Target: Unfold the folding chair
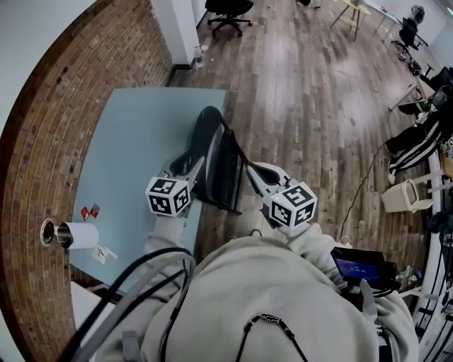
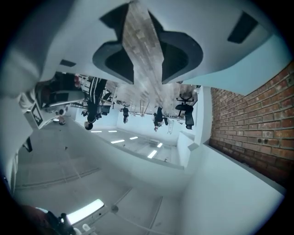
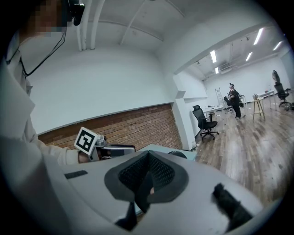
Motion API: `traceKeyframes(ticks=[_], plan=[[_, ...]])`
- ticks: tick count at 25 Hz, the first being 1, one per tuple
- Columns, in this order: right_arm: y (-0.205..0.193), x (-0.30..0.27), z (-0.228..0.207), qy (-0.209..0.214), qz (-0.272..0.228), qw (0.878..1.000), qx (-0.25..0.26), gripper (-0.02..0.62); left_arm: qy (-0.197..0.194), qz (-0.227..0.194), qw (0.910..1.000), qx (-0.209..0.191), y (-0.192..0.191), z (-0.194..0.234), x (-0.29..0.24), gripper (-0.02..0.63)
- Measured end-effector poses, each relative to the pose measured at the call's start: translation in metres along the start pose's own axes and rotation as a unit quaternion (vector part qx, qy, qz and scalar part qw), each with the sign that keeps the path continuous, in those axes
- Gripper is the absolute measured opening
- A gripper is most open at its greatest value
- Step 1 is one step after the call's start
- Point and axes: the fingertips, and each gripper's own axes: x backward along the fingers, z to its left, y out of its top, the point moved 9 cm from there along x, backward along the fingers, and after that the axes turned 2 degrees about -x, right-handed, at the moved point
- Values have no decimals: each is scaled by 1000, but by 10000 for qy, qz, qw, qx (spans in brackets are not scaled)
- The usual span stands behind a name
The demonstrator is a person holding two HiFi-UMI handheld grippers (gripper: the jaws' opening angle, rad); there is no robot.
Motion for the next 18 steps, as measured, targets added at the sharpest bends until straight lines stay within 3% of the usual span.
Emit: traceKeyframes(ticks=[5, 8, 13, 18], plan=[[-1, 12, -20, -198, -14, 9997, -134, 6, 20, 782, 9967, 224, -23, 39, -41, 239], [-7, 23, -29, -376, -43, 9989, -289, 6, 3, 1308, 9914, 68, -36, 50, -64, 271], [-23, 29, -36, -496, 78, 9975, -489, 6, -20, 2377, 9712, 146, -63, 80, -106, 341], [-33, 27, -39, -540, 131, 9968, -571, 6, 43, 2957, 9542, 443, -85, 105, -138, 342]])
